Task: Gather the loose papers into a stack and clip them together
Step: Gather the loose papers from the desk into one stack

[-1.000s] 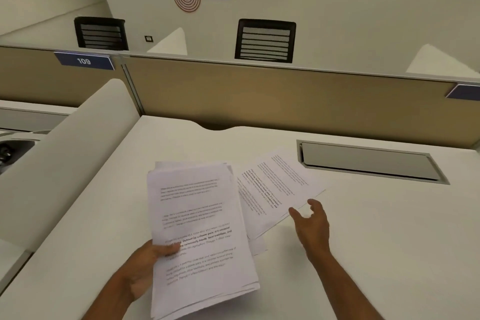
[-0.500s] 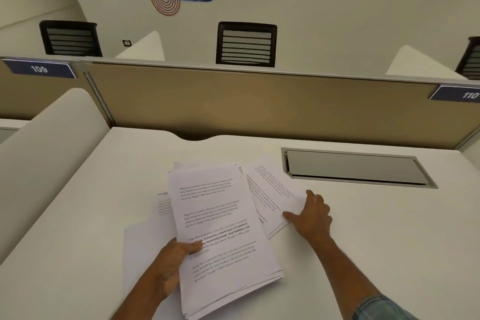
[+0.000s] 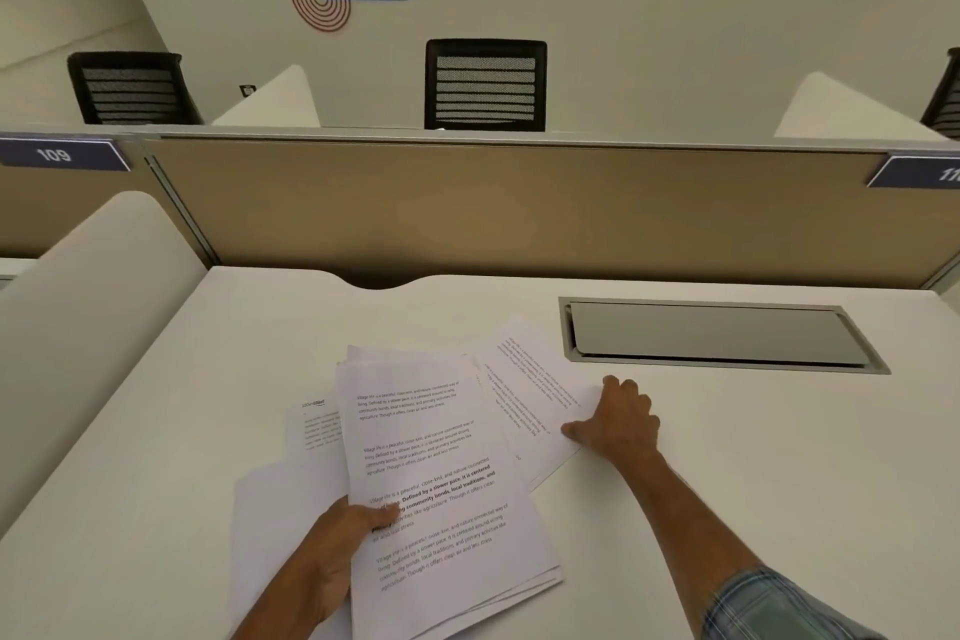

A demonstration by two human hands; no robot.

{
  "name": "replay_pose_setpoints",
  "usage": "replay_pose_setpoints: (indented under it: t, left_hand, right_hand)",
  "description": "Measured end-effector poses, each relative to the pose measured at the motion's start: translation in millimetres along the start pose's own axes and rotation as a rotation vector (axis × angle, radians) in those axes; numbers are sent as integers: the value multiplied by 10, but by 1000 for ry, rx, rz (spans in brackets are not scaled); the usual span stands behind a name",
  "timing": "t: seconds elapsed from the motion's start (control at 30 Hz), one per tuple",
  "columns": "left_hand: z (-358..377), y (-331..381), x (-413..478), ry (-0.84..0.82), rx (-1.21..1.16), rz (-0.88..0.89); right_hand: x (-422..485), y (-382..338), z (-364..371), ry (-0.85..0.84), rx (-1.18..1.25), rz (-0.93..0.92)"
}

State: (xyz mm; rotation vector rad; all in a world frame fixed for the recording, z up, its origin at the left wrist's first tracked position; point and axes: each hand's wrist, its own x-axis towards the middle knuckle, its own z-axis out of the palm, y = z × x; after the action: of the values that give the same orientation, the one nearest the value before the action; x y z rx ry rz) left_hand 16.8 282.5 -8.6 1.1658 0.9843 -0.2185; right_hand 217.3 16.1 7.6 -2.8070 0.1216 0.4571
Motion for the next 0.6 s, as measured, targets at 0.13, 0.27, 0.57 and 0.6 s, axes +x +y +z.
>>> replay_pose_setpoints:
  t: [0.13, 0.27, 0.57, 0.6]
  left_hand:
    - [17, 4, 2, 15, 25, 24]
    - [34, 25, 36, 23, 67, 53]
    - [25, 46, 51, 7, 83, 27]
    - [21, 44, 52, 4, 86, 26]
  right_hand:
    - [-6, -26, 13, 0, -59, -3]
    - [-1, -63, 12, -2, -116, -19]
    - [-135, -131, 134, 48, 628, 98]
    - [-161, -125, 168, 78, 828, 165]
